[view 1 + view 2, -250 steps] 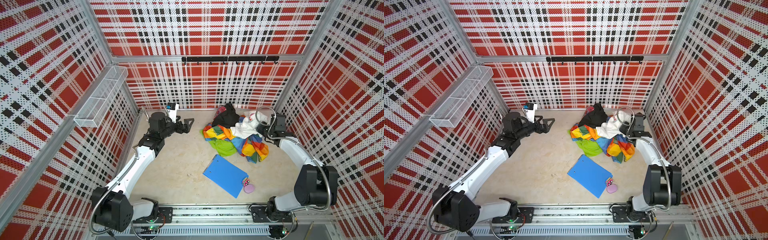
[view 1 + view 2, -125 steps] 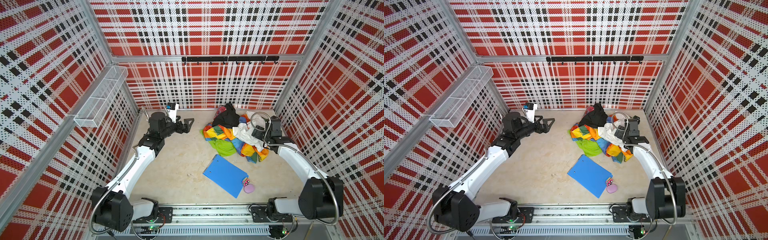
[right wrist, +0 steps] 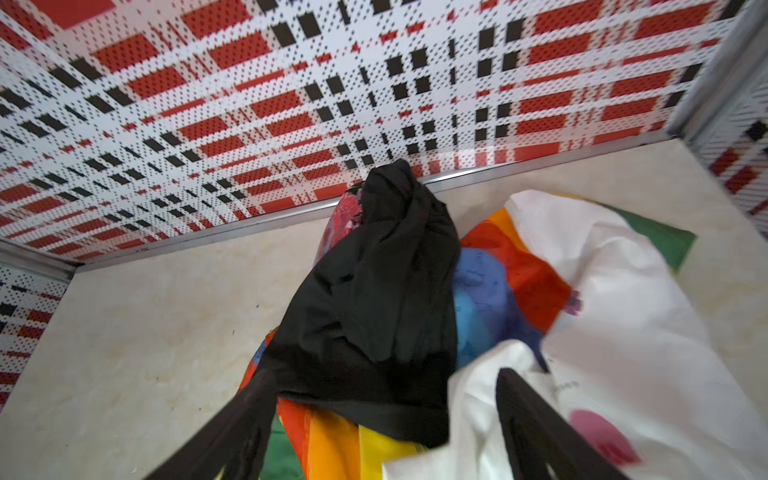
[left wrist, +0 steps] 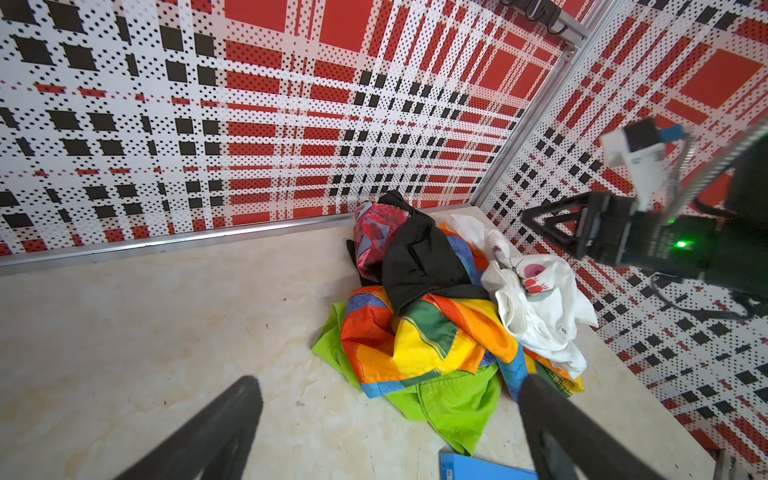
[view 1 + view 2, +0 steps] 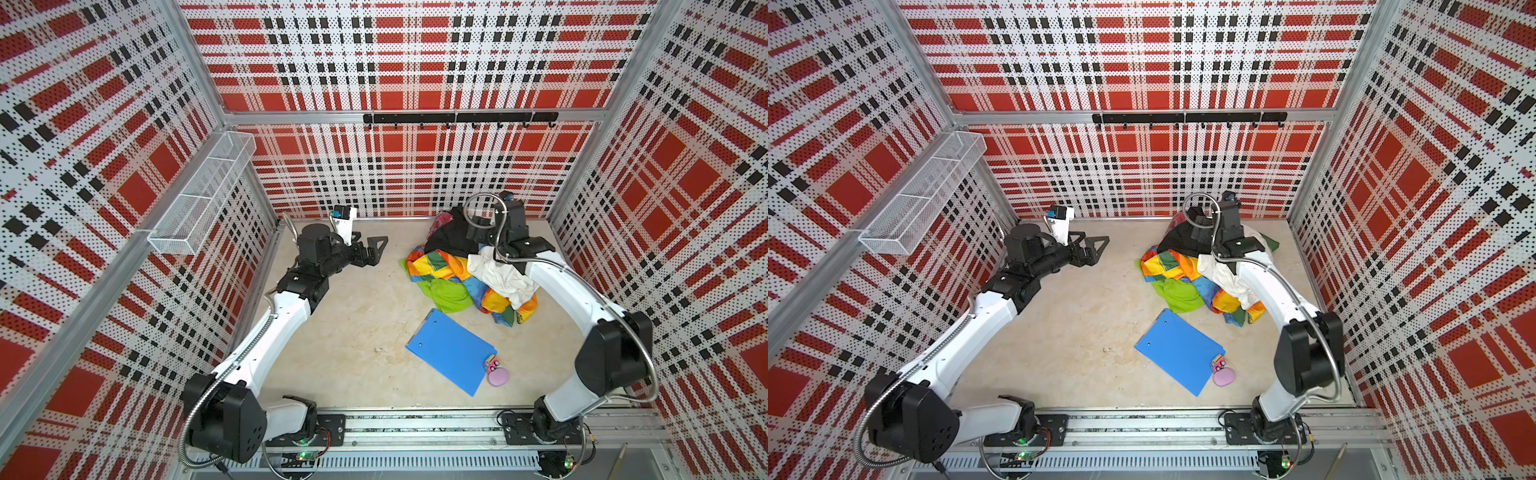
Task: Pick out a specific cloth from the pile
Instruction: 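Lower the right gripper onto the black shirt and close on it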
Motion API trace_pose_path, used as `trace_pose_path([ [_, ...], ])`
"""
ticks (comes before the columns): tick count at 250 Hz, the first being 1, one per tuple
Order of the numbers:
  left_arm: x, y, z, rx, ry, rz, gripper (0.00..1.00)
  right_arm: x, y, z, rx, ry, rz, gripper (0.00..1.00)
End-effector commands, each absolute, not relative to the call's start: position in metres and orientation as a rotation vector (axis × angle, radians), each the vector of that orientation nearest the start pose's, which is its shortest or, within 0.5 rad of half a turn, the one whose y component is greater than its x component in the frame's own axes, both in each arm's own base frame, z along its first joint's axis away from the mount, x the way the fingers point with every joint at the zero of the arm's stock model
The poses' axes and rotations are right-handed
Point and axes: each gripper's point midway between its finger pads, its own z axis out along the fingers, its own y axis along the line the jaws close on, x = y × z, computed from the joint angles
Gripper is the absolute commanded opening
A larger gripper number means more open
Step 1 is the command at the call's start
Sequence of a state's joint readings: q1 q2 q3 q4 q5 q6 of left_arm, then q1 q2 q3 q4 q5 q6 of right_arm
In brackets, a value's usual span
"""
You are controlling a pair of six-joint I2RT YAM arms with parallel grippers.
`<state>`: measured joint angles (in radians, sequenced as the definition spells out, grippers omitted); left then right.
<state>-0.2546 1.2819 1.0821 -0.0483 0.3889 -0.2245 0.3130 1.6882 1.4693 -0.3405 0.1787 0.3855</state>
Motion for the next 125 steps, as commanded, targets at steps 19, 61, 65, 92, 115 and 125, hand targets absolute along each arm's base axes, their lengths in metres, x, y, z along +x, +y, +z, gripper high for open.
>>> trace_pose_path([
  [19,0.388,-0.168,0.342,0.32,1.753,-0.676,0.99,0.495,0.173,0.249,0.046,2.127,0.27,0.84],
  [61,0.391,-0.165,0.341,0.297,1.762,-0.689,0.99,0.454,0.199,0.227,-0.056,2.172,0.21,0.81],
  [65,0.392,-0.164,0.34,0.291,1.766,-0.689,0.99,0.45,0.202,0.224,-0.071,2.175,0.211,0.8],
  [92,0.395,-0.162,0.338,0.274,1.775,-0.698,0.99,0.425,0.215,0.213,-0.135,2.197,0.197,0.71],
  [115,0.403,-0.145,0.336,0.224,1.782,-0.688,0.99,0.41,0.227,0.195,-0.207,2.239,0.19,0.7],
  [125,0.404,-0.143,0.336,0.216,1.781,-0.688,0.99,0.408,0.227,0.186,-0.22,2.256,0.164,0.71],
])
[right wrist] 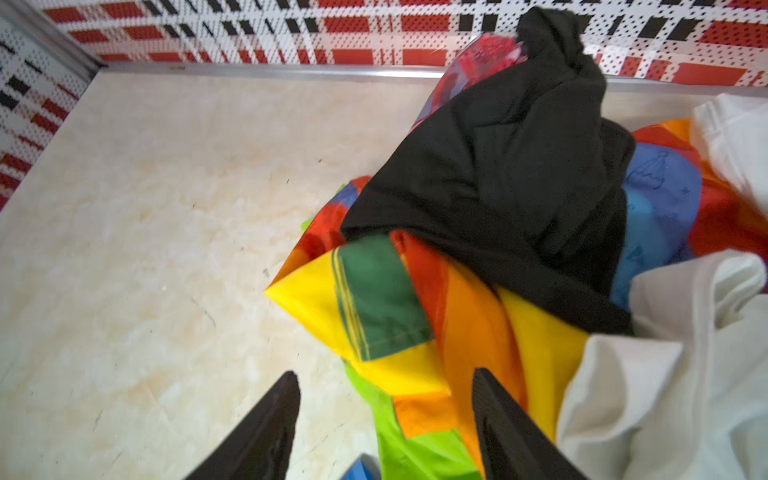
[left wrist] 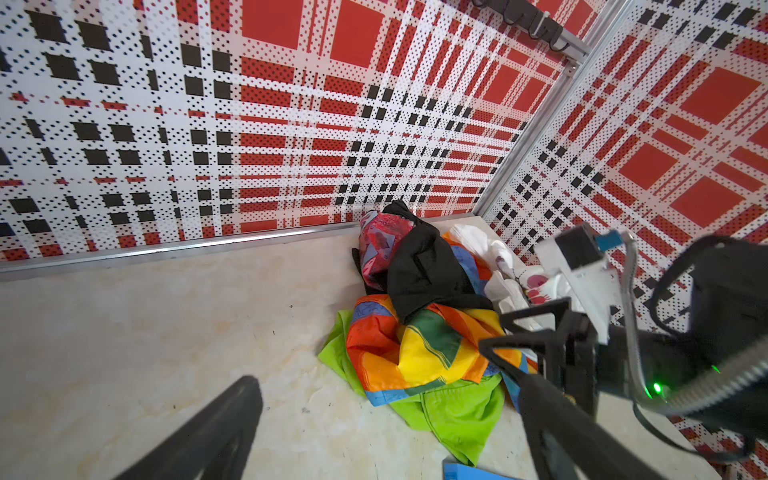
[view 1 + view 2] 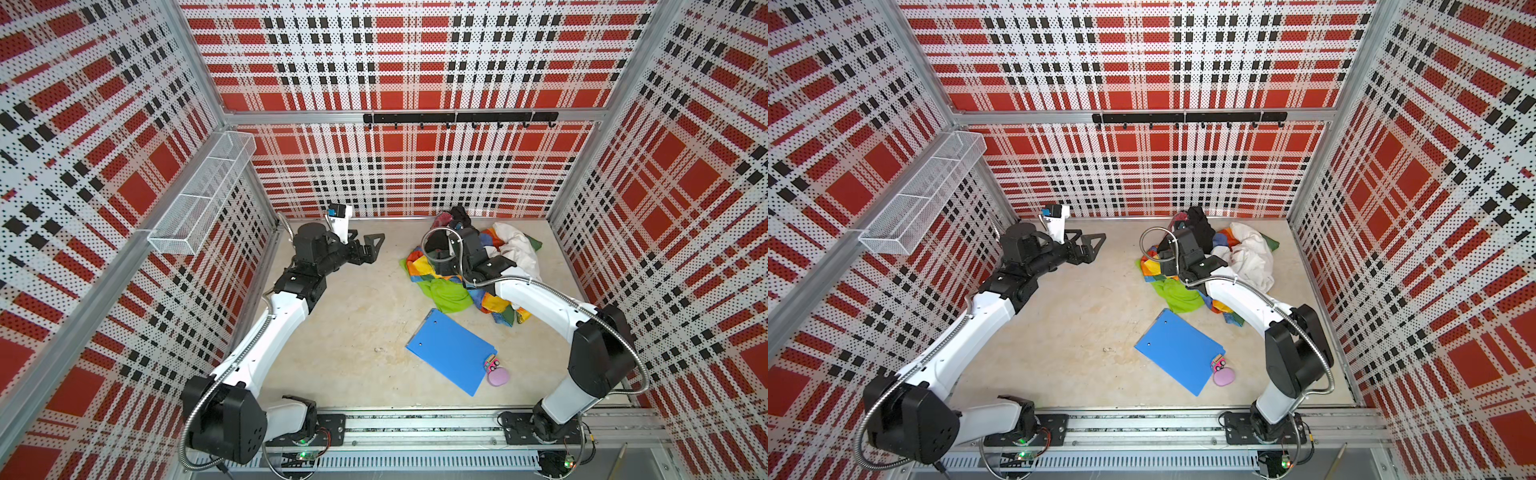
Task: Pick out a specific cloth from the pile
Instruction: 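Lower the right gripper onto the black shirt and close on it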
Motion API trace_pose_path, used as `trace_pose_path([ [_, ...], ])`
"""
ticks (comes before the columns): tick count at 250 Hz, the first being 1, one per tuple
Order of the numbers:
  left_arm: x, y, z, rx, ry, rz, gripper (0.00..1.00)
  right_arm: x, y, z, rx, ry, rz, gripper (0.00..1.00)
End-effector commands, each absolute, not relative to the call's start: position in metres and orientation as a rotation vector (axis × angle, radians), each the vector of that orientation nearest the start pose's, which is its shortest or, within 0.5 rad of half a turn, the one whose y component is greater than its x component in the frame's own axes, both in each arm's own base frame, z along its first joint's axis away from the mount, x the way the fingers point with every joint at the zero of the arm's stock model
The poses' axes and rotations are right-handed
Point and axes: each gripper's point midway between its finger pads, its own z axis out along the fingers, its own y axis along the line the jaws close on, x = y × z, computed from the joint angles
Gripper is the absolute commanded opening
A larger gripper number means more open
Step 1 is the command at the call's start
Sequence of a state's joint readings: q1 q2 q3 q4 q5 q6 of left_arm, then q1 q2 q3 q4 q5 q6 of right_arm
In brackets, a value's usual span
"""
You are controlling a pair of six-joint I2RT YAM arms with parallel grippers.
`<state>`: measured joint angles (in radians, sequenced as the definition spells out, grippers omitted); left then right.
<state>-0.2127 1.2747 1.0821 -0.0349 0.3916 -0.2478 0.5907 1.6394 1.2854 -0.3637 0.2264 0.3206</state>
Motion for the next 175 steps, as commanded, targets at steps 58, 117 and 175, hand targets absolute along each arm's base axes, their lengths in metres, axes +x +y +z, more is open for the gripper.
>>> trace_pose_path([
  [58,0.403,-0.143,0.336,0.221,1.775,-0.676,0.99,0.44,0.212,0.164,-0.231,2.286,-0.095,1.0],
  [117,0.402,-0.143,0.337,0.225,1.774,-0.671,0.99,0.464,0.2,0.134,-0.239,2.333,-0.24,0.66],
  [175,0.402,-0.143,0.338,0.222,1.774,-0.688,0.99,0.456,0.158,0.169,-0.131,2.276,-0.321,0.18],
])
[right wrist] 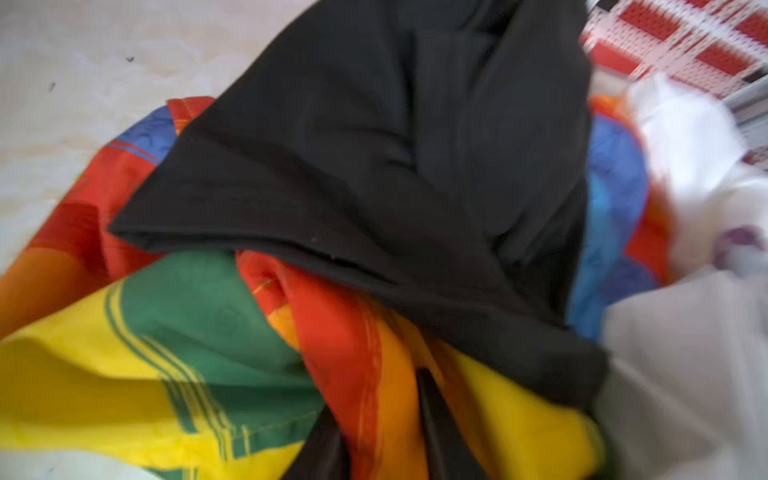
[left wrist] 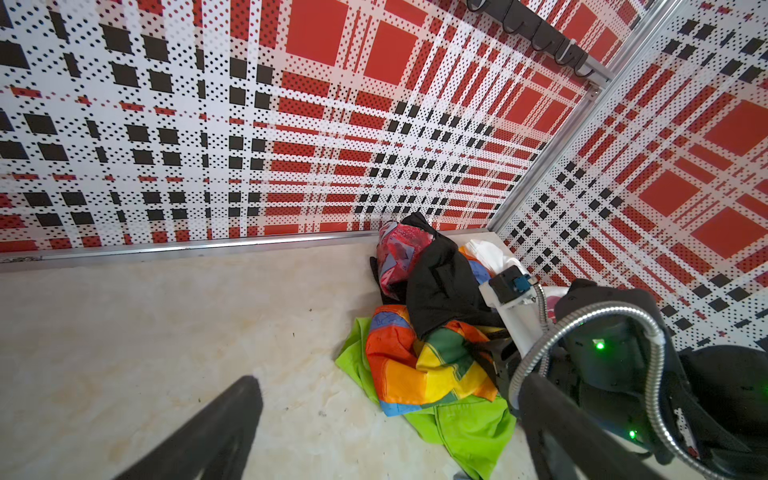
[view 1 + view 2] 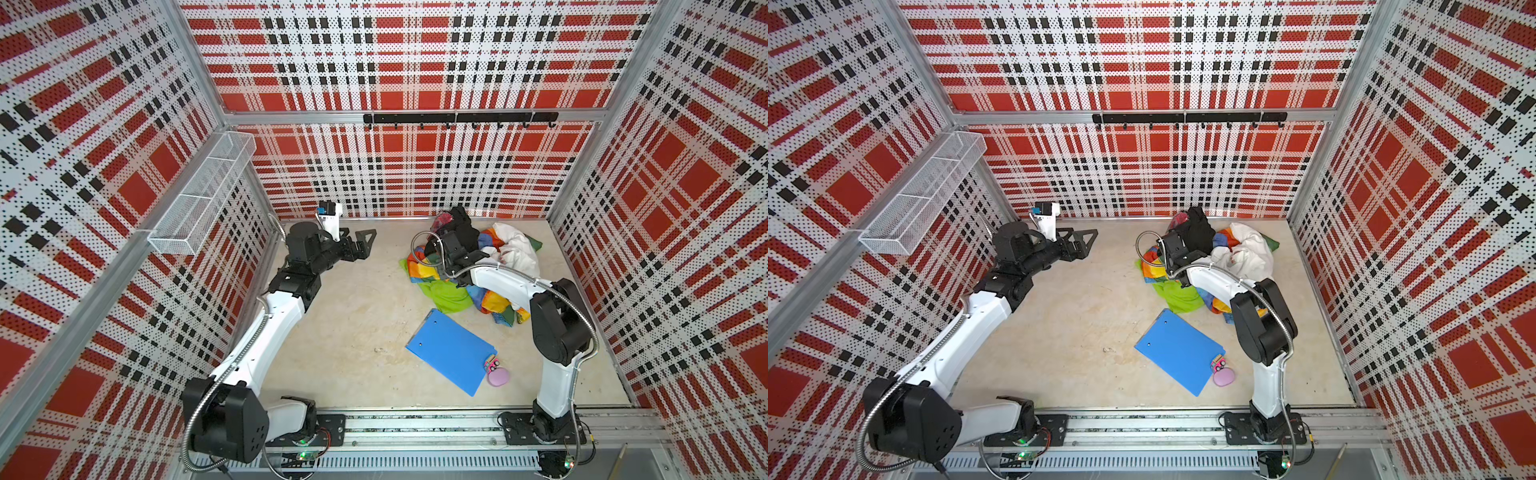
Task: Pick out a specific cloth from the pile
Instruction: 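Lower the right gripper onto the black shirt and close on it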
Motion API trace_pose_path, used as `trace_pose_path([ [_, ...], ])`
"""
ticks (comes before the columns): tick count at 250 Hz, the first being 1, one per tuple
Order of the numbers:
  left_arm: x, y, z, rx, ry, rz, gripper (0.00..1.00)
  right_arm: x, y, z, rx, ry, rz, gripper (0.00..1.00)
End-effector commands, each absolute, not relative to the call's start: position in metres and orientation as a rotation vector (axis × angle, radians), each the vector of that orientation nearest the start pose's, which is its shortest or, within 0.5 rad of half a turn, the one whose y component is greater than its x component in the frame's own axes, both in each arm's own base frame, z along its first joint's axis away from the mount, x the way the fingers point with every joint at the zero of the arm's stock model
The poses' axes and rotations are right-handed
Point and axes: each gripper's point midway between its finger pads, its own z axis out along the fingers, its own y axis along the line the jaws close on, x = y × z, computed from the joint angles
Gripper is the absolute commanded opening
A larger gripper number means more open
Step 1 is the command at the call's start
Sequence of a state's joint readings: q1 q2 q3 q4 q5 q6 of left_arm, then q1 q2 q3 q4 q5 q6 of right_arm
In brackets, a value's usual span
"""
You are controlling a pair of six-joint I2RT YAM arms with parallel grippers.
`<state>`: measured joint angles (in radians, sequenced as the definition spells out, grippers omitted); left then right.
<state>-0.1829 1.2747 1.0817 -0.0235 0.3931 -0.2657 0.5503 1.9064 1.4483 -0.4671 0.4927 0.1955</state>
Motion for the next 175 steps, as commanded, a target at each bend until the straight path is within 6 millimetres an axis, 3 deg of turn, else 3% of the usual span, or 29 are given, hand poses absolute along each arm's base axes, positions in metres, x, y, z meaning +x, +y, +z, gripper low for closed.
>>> trace_pose_path([
  [1,0.402,-0.143,0.338,0.222,1.774,-0.687,0.99,0.456,0.158,0.169,-0.13,2.275,-0.321,0.17],
  [39,0.402,-0.141,0.339,0.215,1.768,-0.686,0.99,0.43,0.147,0.172,-0.143,2.276,-0.263,0.17],
  [90,0.404,-0.141,0.337,0.208,1.773,-0.703,0.99,0.404,0.136,0.116,-0.169,2.4,-0.238,0.26],
  [118,0.404,-0.142,0.336,0.208,1.777,-0.706,0.99,0.405,0.142,0.104,-0.164,2.414,-0.168,0.3],
  [144,0.405,-0.142,0.334,0.208,1.781,-0.705,0.99,0.41,0.149,0.111,-0.16,2.405,-0.12,0.38],
  [175,0.404,-0.143,0.335,0.21,1.777,-0.705,0.99,0.416,0.163,0.144,-0.162,2.354,-0.018,0.59],
])
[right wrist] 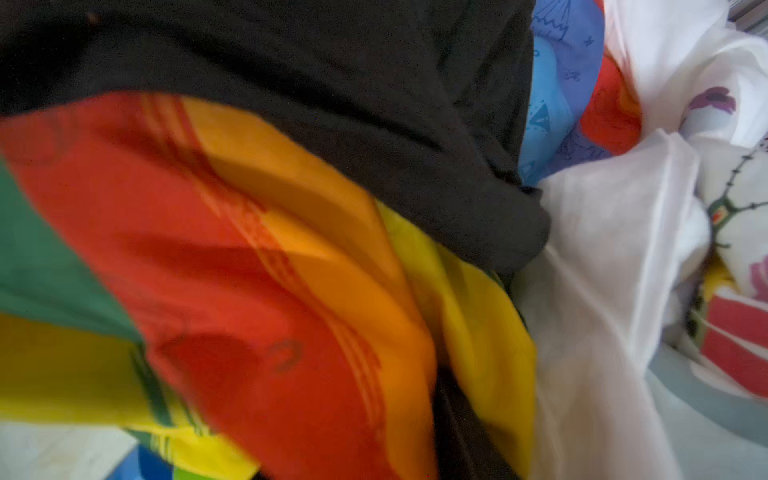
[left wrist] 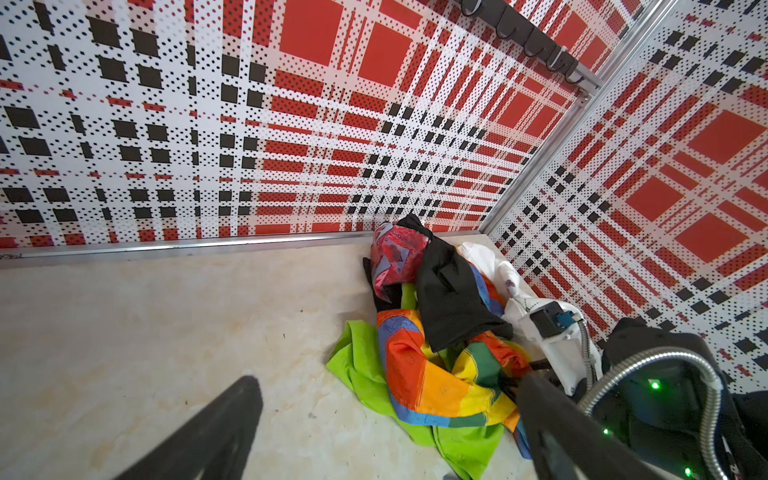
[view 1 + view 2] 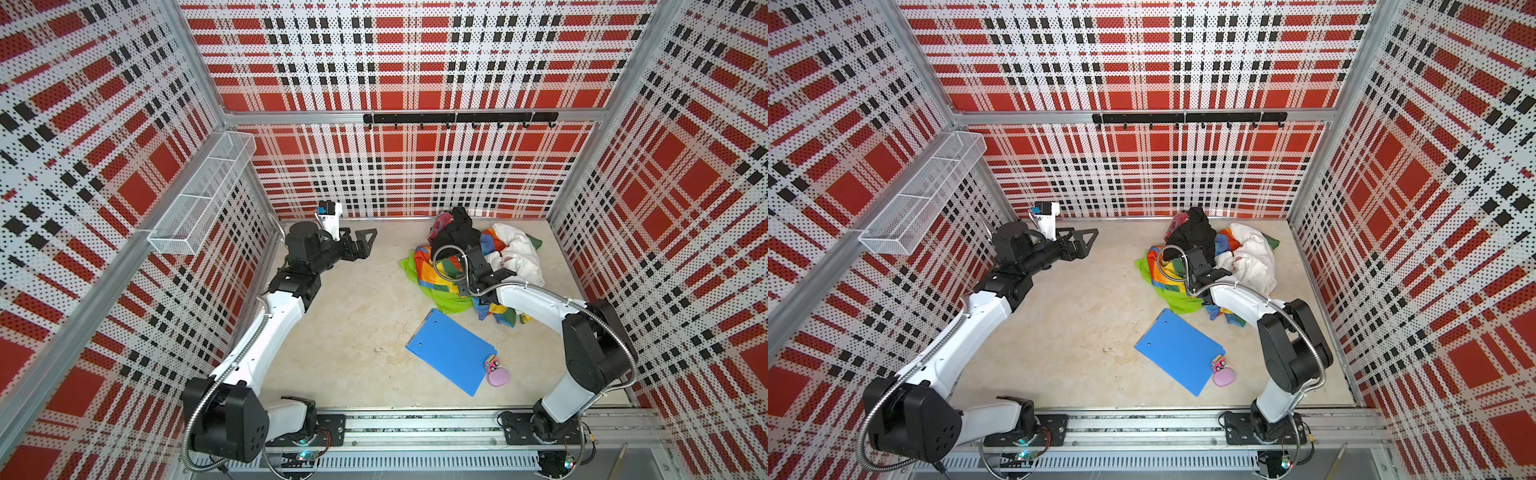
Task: Pick out a specific cloth from the pile
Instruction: 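Lower the right gripper onto the black shirt and close on it, then lift the black shirt high out of the pile with the right gripper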
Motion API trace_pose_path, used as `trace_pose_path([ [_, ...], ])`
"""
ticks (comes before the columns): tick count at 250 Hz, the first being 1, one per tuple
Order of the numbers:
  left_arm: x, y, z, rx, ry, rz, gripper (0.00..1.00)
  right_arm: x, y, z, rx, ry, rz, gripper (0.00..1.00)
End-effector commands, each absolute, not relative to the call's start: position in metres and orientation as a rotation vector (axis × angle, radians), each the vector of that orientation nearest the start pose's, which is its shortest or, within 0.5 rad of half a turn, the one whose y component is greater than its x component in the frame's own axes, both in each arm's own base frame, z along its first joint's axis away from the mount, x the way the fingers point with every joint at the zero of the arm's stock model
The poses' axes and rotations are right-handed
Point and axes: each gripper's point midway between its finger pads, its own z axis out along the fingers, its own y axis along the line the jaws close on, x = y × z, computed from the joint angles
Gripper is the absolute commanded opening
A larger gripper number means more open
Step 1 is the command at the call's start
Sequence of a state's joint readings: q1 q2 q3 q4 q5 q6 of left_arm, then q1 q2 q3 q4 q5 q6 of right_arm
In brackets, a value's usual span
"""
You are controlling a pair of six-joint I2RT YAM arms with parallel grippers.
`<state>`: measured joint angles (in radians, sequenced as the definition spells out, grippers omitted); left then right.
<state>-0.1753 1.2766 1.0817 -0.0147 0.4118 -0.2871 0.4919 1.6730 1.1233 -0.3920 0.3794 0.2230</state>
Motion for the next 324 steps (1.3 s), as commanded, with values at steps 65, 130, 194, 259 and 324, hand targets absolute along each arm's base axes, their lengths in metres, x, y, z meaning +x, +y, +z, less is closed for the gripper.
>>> trace_pose_path([
  [65,0.405,-0.142,0.337,0.207,1.772,-0.724,0.99,0.451,0.182,0.237,-0.082,2.169,0.244,0.86],
  [130,0.404,-0.142,0.338,0.209,1.768,-0.716,0.99,0.53,0.178,0.235,0.1,2.144,0.269,0.89],
  [194,0.404,-0.141,0.338,0.208,1.768,-0.72,0.99,0.559,0.161,0.184,0.21,2.248,0.075,0.79],
  [259,0.404,-0.139,0.339,0.198,1.765,-0.73,0.99,0.56,0.148,0.184,0.216,2.234,0.011,0.36],
  [324,0.401,-0.138,0.344,0.206,1.747,-0.729,0.99,0.557,0.147,0.253,0.168,2.1,0.045,0.03],
])
